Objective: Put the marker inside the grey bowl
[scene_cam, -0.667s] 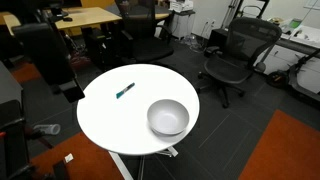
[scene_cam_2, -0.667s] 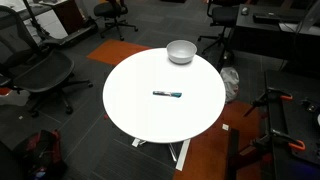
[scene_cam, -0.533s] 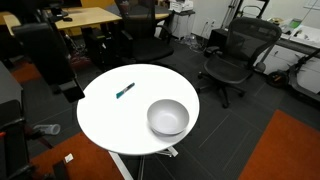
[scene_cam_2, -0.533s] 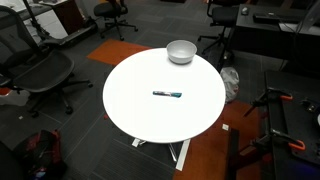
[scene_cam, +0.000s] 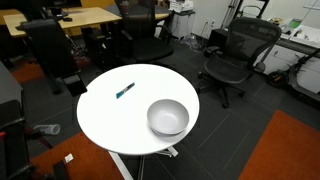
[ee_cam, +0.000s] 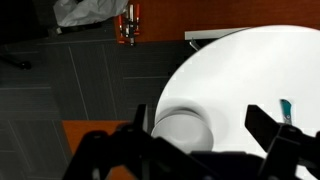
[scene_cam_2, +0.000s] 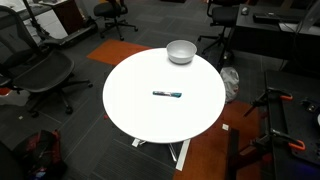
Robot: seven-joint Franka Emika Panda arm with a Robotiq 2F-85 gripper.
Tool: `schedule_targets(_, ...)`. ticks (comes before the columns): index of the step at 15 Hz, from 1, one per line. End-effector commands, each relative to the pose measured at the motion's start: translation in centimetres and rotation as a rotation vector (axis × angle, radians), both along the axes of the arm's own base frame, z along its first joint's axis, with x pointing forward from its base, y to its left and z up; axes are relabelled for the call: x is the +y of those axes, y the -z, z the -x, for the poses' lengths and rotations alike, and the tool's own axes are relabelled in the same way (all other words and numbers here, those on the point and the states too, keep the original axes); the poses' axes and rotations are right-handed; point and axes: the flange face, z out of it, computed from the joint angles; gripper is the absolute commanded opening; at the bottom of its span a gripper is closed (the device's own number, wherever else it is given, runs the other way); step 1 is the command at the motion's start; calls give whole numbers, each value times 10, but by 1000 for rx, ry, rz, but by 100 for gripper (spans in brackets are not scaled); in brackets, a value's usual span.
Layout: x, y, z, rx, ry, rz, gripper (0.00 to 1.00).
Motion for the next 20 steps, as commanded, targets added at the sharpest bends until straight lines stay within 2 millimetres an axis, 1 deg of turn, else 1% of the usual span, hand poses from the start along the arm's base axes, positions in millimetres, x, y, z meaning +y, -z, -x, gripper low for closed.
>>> schedule_targets(1, 40, 6, -33, 7, -103, 45, 100)
schedule_targets(3, 71, 17, -50, 20, -178, 51, 100)
schedule_targets(5, 101, 33, -64, 30, -254, 56, 100)
schedule_targets(8, 132, 63, -84, 10, -331, 44, 100)
schedule_targets(11, 149, 93, -103, -2, -387, 34, 100)
schedule_targets(14, 162, 121, -125, -7, -429, 29, 100)
schedule_targets(20, 182, 163, -171, 26, -496, -1, 100)
